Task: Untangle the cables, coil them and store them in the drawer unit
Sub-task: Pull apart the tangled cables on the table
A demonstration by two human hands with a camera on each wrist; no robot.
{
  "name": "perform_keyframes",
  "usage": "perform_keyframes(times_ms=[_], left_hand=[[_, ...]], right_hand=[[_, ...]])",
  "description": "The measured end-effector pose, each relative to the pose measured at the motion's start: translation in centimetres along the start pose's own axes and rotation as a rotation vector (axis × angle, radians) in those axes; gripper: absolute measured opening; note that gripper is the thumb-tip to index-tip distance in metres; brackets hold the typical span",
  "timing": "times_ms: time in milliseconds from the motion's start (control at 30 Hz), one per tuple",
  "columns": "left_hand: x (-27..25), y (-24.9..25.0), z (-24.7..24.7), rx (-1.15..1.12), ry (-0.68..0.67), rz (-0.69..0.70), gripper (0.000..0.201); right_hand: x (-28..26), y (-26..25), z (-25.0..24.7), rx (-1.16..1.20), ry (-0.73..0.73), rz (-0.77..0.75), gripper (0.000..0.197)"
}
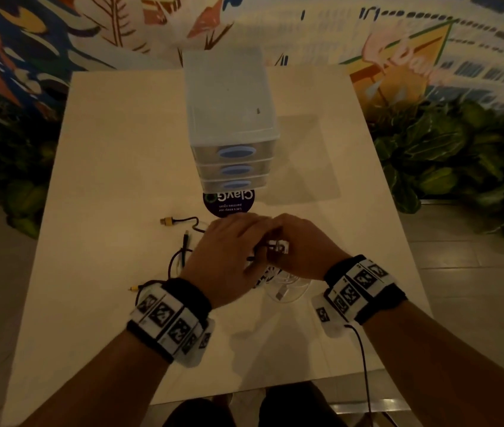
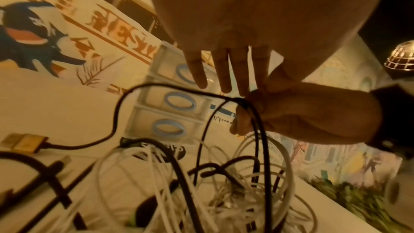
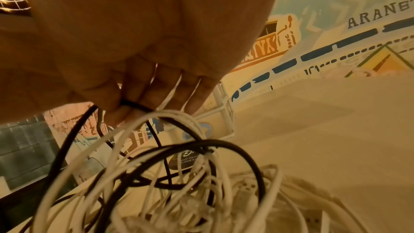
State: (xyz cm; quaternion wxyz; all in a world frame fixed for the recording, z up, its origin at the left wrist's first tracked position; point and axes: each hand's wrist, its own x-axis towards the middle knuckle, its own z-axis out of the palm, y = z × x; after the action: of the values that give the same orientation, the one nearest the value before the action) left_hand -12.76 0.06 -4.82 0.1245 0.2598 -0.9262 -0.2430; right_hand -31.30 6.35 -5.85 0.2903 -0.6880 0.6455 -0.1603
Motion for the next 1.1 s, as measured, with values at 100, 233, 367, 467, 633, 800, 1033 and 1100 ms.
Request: perform_keyframes(times_ms=[100, 233, 367, 467, 633, 800, 1033, 1100], left_hand=[[0.8, -0.2, 0.8, 0.003, -0.090, -0.080, 0.046], [0.7, -1.5, 0.6, 0.163, -0.173, -0.109, 0.042], [0.4, -1.9, 0.0, 0.171, -0.194, -0.182, 0.047], [-0.3, -2.2, -0.1, 0.055, -0.163, -0.224, 0.046], [-0.4, -2.6, -0.1, 0.099, -0.155, -0.252, 0.050], [-0.3, -2.6, 0.5, 0.089, -0.133, -0.197, 0.040], [-1.0, -3.3, 1.1, 0.161, -0.227, -0.242, 0.016], [-1.0, -3.6, 1.5, 0.165, -0.167, -0.283, 0.023]], right_hand=[[-0.4, 0.9, 0.0, 0.070, -0.042, 0.067, 0.018], [-0.9, 1.8, 0.0, 0.074, -0.017, 0.071, 0.025], [-1.3, 2.2, -0.1, 0.073, 0.084, 0.051, 0.023], [-1.6, 2.5, -0.2, 0.085, 0.136, 0.062, 0.021], [-2.0, 1.8, -0.5, 0.118, 0.124, 0.116, 0.019], [-1.1, -1.6, -0.7, 0.113, 0.000, 0.123, 0.019], [0.0, -1.6, -0.5, 0.123, 0.086, 0.144, 0.018], [-0.2, -1.0, -1.2, 0.175, 0.089, 0.123, 0.016]])
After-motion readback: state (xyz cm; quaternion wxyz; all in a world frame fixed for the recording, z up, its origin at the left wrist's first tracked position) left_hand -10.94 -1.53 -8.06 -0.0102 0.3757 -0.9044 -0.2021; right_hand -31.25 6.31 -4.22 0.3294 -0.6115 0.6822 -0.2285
